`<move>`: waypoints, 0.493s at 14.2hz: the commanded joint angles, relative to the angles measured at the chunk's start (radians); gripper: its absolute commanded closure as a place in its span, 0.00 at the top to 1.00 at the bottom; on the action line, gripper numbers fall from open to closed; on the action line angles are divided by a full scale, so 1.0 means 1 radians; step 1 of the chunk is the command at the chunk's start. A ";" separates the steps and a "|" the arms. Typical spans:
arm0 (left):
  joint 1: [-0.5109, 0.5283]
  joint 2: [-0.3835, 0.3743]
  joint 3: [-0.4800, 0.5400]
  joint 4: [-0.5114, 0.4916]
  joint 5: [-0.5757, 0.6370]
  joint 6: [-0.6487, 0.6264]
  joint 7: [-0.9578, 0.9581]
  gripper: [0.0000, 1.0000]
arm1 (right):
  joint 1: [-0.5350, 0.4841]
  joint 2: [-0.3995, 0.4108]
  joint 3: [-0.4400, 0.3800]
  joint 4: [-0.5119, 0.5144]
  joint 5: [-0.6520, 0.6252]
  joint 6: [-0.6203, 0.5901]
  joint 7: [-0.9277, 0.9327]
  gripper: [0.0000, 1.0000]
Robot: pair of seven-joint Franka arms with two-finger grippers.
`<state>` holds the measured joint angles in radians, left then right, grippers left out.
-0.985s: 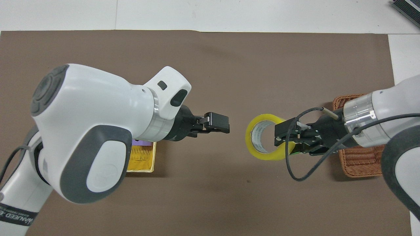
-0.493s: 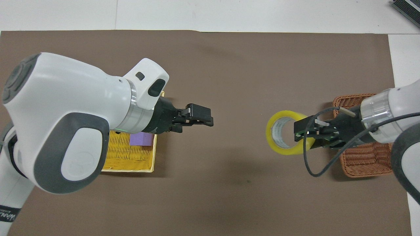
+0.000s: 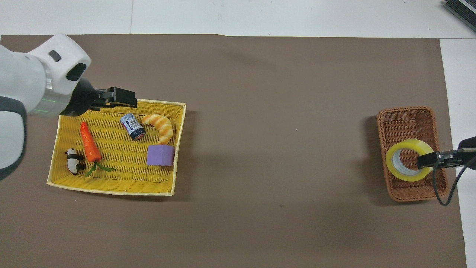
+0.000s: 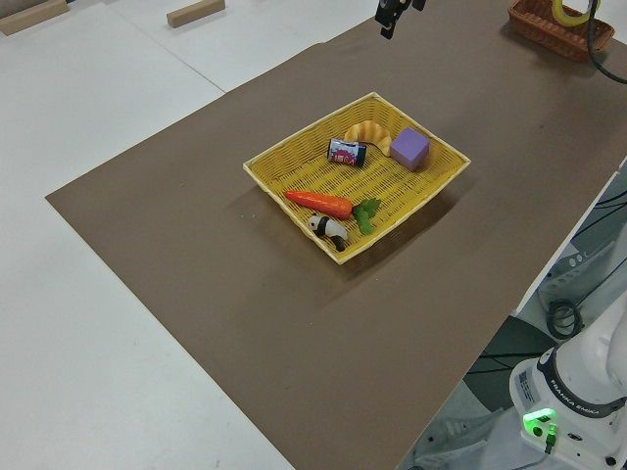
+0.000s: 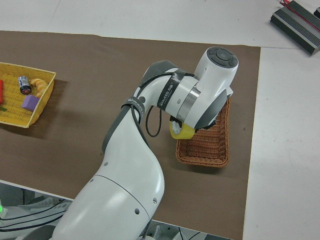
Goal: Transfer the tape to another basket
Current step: 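Lower the tape into the basket while the left gripper withdraws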
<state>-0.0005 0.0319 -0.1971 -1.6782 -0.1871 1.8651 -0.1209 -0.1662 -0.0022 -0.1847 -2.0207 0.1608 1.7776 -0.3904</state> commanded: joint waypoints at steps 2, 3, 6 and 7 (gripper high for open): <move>0.121 -0.026 -0.010 0.031 0.020 -0.122 0.153 1.00 | -0.021 -0.009 0.017 -0.023 -0.026 0.092 -0.010 0.00; 0.141 -0.030 -0.002 0.035 0.021 -0.147 0.205 1.00 | -0.022 0.002 0.016 -0.023 -0.026 0.117 -0.012 0.00; 0.154 -0.040 0.053 0.060 0.076 -0.220 0.321 1.00 | -0.082 0.051 0.017 -0.023 -0.015 0.128 -0.063 0.00; 0.152 -0.038 0.048 0.102 0.148 -0.254 0.349 1.00 | -0.079 0.053 0.017 -0.023 -0.011 0.129 -0.067 0.00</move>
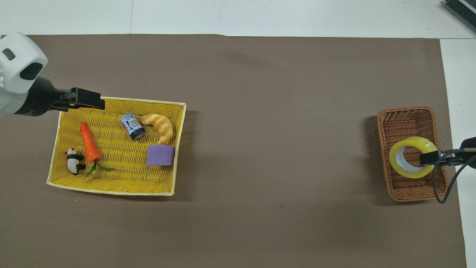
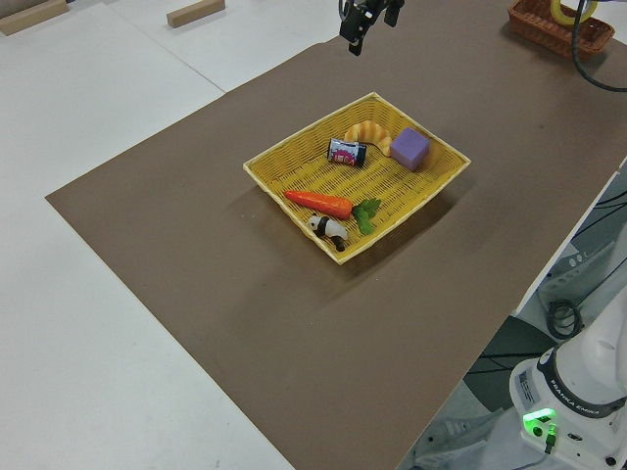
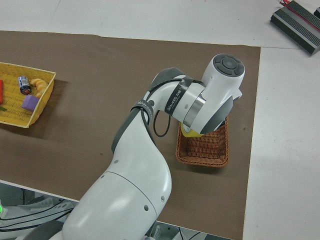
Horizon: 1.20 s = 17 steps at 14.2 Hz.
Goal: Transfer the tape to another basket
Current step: 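Lower the tape into the basket while the left gripper withdraws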
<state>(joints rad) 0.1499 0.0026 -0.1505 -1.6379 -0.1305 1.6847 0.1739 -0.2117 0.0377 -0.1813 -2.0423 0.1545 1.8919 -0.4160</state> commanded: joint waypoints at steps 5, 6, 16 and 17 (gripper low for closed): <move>0.000 -0.009 -0.004 0.101 0.138 -0.118 0.039 1.00 | -0.043 0.053 0.014 -0.007 -0.001 0.027 -0.038 0.00; -0.003 -0.009 -0.003 0.107 0.137 -0.131 0.018 1.00 | -0.043 0.054 0.014 -0.007 -0.001 0.035 -0.037 0.04; -0.038 -0.015 -0.015 0.102 0.137 -0.158 -0.045 1.00 | -0.055 0.102 0.014 0.051 0.042 0.039 -0.046 1.00; -0.038 -0.015 -0.015 0.102 0.137 -0.158 -0.045 1.00 | -0.043 0.105 0.014 0.075 0.042 0.039 -0.052 1.00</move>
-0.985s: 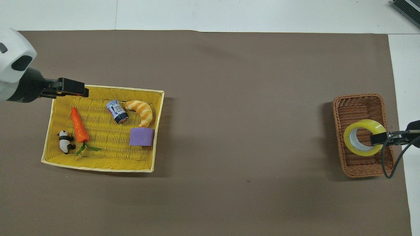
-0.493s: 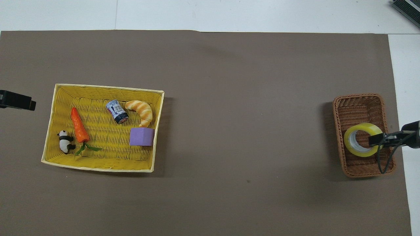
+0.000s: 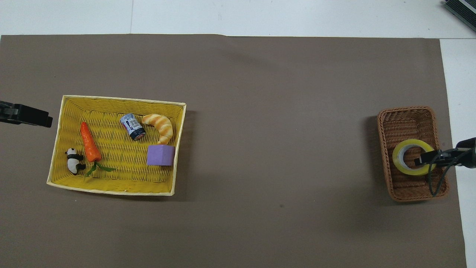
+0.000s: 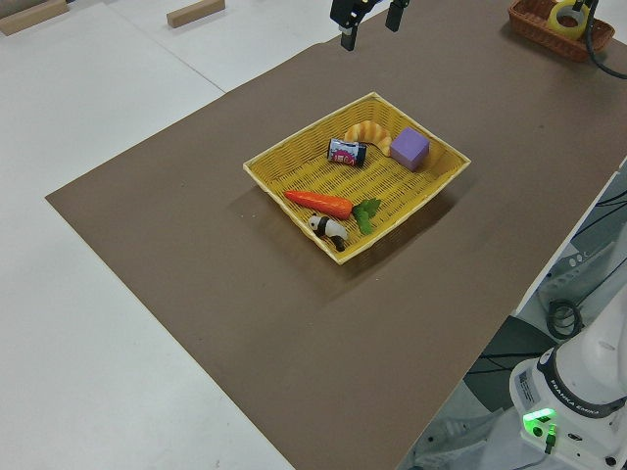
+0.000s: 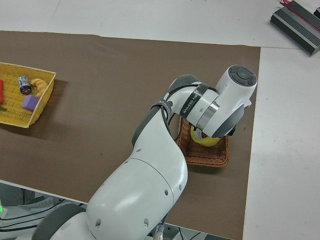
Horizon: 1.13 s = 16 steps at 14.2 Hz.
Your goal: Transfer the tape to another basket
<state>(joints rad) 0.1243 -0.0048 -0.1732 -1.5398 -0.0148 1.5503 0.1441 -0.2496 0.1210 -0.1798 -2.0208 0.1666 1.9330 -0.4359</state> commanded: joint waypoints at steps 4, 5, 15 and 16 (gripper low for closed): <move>-0.012 -0.009 0.007 0.003 0.021 -0.058 -0.015 1.00 | 0.064 0.009 0.014 0.146 0.010 -0.006 0.024 1.00; -0.009 -0.009 0.007 0.003 0.019 -0.059 -0.014 1.00 | 0.081 0.011 0.014 0.168 -0.007 -0.008 0.089 1.00; -0.038 -0.007 0.059 0.004 0.021 -0.047 -0.018 1.00 | 0.339 -0.142 0.017 0.221 -0.148 -0.193 0.600 1.00; -0.105 -0.007 0.111 0.006 0.022 -0.044 -0.018 1.00 | 0.336 -0.144 0.011 0.259 -0.148 -0.236 0.594 1.00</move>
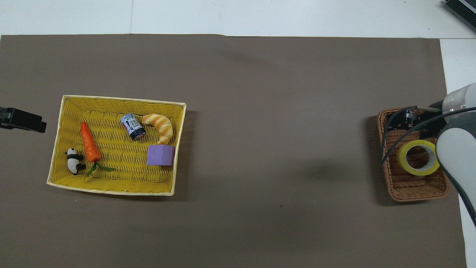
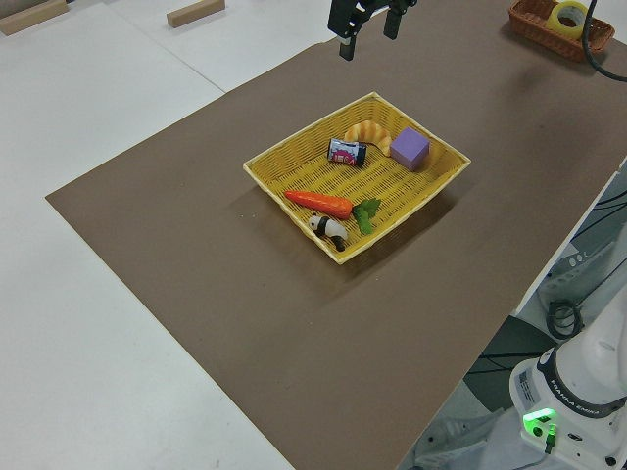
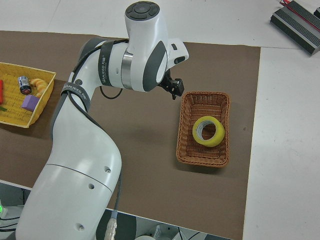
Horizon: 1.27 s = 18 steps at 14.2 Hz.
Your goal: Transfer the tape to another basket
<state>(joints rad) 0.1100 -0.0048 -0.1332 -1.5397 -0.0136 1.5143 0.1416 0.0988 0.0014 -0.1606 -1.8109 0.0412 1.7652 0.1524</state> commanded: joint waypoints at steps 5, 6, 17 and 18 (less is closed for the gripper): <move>-0.181 -0.009 0.168 0.006 0.021 -0.009 -0.011 1.00 | -0.024 -0.024 -0.017 0.301 -0.023 -0.324 -0.014 1.00; -0.181 -0.009 0.170 0.007 0.021 -0.014 -0.010 1.00 | -0.025 -0.024 -0.019 0.332 -0.020 -0.367 -0.029 1.00; -0.181 -0.009 0.172 0.006 0.021 -0.014 -0.010 1.00 | -0.034 -0.146 -0.008 0.208 -0.055 -0.339 -0.114 1.00; -0.181 -0.009 0.173 0.006 0.021 -0.014 -0.010 1.00 | -0.034 -0.144 -0.008 0.212 -0.058 -0.340 -0.119 1.00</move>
<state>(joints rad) -0.0482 -0.0057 0.0221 -1.5389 -0.0134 1.5145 0.1394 0.0763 -0.1092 -0.1769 -1.5556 0.0080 1.3998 0.0632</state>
